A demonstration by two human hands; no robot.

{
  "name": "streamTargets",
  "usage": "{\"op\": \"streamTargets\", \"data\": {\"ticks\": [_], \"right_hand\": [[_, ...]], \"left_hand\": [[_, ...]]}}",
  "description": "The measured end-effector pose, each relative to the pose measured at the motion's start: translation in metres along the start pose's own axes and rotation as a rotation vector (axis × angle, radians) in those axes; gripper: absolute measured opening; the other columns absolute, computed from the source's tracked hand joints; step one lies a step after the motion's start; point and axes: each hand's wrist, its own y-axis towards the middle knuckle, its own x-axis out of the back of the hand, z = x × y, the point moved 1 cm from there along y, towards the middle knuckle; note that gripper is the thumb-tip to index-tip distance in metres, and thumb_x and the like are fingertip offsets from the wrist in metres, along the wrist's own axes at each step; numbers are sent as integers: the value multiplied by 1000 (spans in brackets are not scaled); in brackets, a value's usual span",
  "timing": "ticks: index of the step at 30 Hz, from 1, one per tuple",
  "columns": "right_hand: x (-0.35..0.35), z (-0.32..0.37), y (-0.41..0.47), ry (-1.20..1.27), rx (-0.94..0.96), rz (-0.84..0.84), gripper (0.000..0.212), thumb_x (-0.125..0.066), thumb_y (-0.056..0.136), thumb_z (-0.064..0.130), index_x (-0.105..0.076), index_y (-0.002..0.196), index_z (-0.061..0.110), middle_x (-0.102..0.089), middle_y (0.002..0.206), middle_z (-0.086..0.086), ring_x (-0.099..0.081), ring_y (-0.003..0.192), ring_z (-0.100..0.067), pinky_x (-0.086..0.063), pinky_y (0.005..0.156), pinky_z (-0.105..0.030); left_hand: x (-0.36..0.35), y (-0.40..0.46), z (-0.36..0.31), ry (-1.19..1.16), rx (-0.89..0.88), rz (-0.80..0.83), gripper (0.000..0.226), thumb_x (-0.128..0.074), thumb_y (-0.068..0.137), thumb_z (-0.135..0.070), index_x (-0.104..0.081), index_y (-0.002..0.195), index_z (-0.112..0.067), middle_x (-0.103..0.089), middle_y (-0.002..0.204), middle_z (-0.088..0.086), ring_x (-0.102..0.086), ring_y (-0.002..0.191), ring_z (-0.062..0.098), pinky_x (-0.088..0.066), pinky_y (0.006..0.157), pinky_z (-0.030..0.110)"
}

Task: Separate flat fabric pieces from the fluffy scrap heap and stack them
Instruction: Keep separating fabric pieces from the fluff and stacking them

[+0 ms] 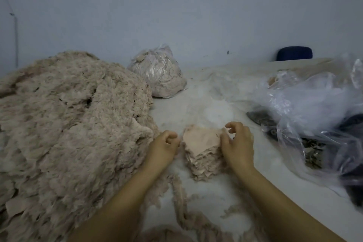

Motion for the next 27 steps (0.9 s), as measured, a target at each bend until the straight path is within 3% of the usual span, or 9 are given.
{"op": "streamTargets", "data": {"ticks": [2, 5, 9, 12, 13, 15, 21, 25, 27], "right_hand": [[-1, 13, -19, 79, 231, -43, 13, -55, 90, 9, -59, 102, 10, -50, 96, 1, -48, 90, -16, -37, 77, -19], [-21, 35, -60, 120, 532, 406, 18, -53, 92, 18, -62, 106, 13, -55, 95, 1, -47, 83, -5, -32, 75, -5], [-63, 47, -93, -35, 356, 903, 62, -51, 96, 39, -27, 149, 16, -40, 143, -6, -40, 129, -19, -30, 101, -22], [-75, 58, -88, -52, 194, 904, 36, -58, 91, 43, -55, 116, 16, -60, 108, -2, -55, 107, -24, -38, 77, -25], [-74, 59, -89, -46, 236, 874, 18, -58, 93, 38, -54, 89, 20, -56, 84, 3, -55, 90, -23, -32, 66, -26], [-63, 50, -94, 13, 276, 844, 34, -57, 94, 27, -36, 68, 23, -38, 64, 5, -44, 69, -15, -25, 59, -30], [1, -1, -103, 363, -21, 679, 36, -64, 89, 13, -38, 64, 19, -36, 52, 8, -33, 48, -3, -28, 50, -18], [8, 5, -104, 358, 13, 647, 22, -65, 89, 15, -61, 69, 24, -58, 62, 12, -52, 56, -3, -39, 58, -15], [6, 15, -103, 323, 76, 576, 15, -68, 87, 15, -70, 78, 28, -66, 80, 9, -59, 73, 2, -40, 66, -10]], "left_hand": [[26, -10, 8, 434, -305, -35, 7, -60, 90, -17, -64, 89, -11, -59, 83, -2, -55, 77, 14, -44, 71, 28], [64, -21, 11, 770, -474, 44, 10, -60, 88, -19, -67, 94, -13, -62, 93, 3, -54, 90, 21, -38, 78, 30], [85, -32, 30, 820, -516, 246, 27, -51, 94, -17, -64, 117, -17, -63, 117, 1, -51, 110, 17, -25, 92, 14], [86, -39, 40, 835, -586, 276, 32, -52, 94, -19, -60, 125, -15, -61, 126, 3, -52, 118, 18, -17, 108, 17], [87, -39, 44, 870, -612, 290, 33, -52, 94, -20, -60, 126, -13, -60, 128, 5, -53, 120, 18, -15, 112, 22], [91, -37, 51, 908, -638, 306, 35, -49, 96, -18, -58, 129, -10, -57, 133, 8, -51, 124, 20, -12, 116, 30], [99, -24, 69, 750, -471, 318, 43, -44, 96, -1, -45, 139, -8, -35, 150, 9, -33, 138, 20, -1, 108, 6], [79, -31, 50, 425, -420, 41, 20, -57, 84, 10, -71, 94, 0, -64, 103, 15, -60, 100, 29, -36, 89, 11], [68, -43, 42, 365, -473, -38, 18, -59, 82, 3, -69, 96, -4, -63, 101, 11, -56, 98, 24, -39, 90, 20]]}}
